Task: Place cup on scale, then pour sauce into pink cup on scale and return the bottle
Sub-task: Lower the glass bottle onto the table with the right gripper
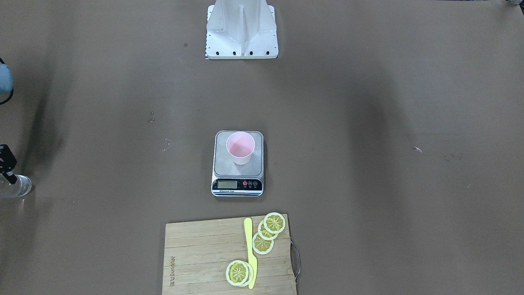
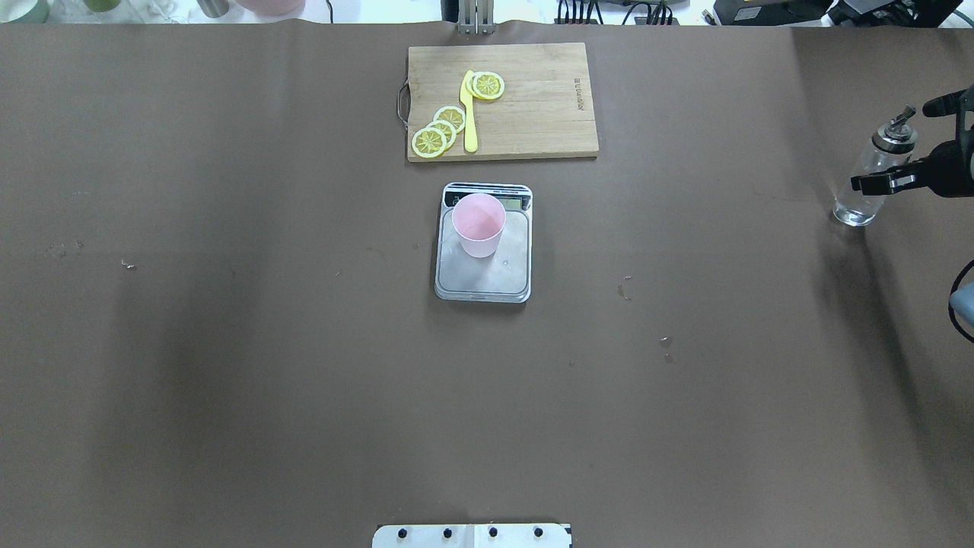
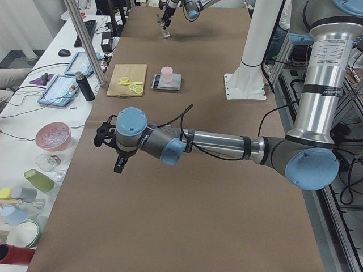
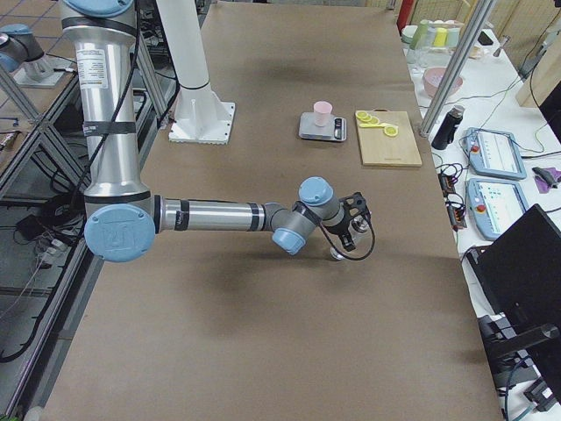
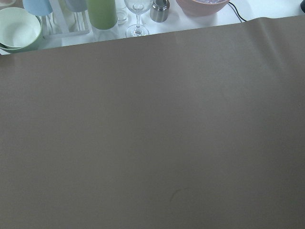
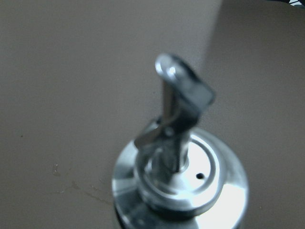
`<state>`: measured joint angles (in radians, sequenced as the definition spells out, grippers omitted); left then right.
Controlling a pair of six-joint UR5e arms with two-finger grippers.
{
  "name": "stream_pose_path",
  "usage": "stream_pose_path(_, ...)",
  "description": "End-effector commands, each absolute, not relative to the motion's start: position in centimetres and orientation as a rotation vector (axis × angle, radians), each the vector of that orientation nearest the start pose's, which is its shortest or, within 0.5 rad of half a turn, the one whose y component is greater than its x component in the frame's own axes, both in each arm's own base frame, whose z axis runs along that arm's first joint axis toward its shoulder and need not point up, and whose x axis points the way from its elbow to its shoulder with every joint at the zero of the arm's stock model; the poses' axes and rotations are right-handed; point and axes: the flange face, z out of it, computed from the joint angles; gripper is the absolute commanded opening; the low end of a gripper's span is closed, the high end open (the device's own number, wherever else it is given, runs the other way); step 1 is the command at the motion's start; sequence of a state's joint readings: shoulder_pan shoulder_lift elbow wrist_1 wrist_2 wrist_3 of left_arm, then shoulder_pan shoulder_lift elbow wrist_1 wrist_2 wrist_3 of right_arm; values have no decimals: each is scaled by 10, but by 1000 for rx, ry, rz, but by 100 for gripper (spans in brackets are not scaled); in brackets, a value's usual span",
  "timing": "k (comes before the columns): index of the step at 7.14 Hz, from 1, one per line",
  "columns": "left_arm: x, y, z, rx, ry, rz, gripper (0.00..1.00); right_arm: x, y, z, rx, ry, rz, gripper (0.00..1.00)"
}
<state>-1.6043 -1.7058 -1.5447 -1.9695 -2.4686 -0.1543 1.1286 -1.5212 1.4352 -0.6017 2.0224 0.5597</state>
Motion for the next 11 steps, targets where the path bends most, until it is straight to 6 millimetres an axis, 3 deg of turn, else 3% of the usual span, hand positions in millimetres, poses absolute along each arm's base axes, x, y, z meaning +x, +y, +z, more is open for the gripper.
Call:
stream_pose_path(1,-74,-562,547,418,902,55,97,-152,-529,601,559,-787,-91,26)
stream_pose_path(5,-74,-562,547,416,903,56,97,-152,-530,600,561,-786,-92,31)
stream_pose_path(11,-74,-562,548,415,901,54,97,-153,-531,601,562,-781,-92,50)
